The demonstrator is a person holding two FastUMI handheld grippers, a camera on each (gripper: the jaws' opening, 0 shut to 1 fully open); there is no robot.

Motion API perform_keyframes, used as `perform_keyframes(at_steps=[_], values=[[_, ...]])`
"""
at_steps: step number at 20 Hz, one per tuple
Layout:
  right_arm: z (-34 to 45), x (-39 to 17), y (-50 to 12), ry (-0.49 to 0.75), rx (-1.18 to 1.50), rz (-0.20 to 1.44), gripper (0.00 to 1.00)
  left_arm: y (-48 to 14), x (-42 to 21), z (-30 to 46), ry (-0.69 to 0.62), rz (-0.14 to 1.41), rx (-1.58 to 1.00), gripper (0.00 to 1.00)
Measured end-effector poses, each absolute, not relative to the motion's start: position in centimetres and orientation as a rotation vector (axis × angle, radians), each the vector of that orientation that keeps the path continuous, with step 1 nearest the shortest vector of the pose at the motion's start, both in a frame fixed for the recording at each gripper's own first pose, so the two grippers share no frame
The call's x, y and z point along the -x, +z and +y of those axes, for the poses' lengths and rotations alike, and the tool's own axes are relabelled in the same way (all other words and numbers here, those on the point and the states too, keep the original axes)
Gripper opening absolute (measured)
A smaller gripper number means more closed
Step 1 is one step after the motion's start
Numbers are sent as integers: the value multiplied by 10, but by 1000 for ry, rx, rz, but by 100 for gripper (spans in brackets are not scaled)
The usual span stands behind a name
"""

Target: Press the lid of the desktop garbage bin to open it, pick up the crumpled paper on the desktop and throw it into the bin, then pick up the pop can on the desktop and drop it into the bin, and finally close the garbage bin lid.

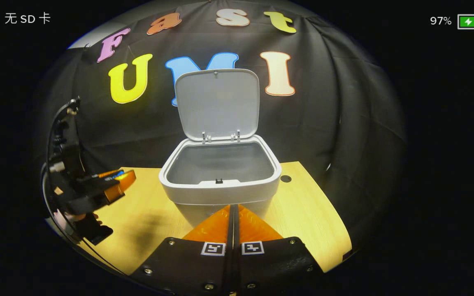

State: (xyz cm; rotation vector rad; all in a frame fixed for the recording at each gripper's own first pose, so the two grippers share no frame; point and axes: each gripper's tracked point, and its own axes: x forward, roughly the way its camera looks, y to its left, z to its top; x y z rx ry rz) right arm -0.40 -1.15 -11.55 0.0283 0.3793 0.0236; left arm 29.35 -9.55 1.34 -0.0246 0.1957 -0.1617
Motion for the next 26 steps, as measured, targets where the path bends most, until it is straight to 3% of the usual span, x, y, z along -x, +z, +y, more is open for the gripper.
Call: perform_keyframes(at_steps=[5,11,22,26], values=[[-24,11,-117,1,-40,375,1,96,-288,-140,-257,45,29,50],[-44,22,-118,-49,-63,364,0,145,-286,-206,-378,-45,24,53],[-81,39,-124,-144,-118,364,0,164,-272,-285,-520,-68,10,95],[-82,37,-121,-141,-129,353,0,162,-275,-282,-506,-60,6,95]])
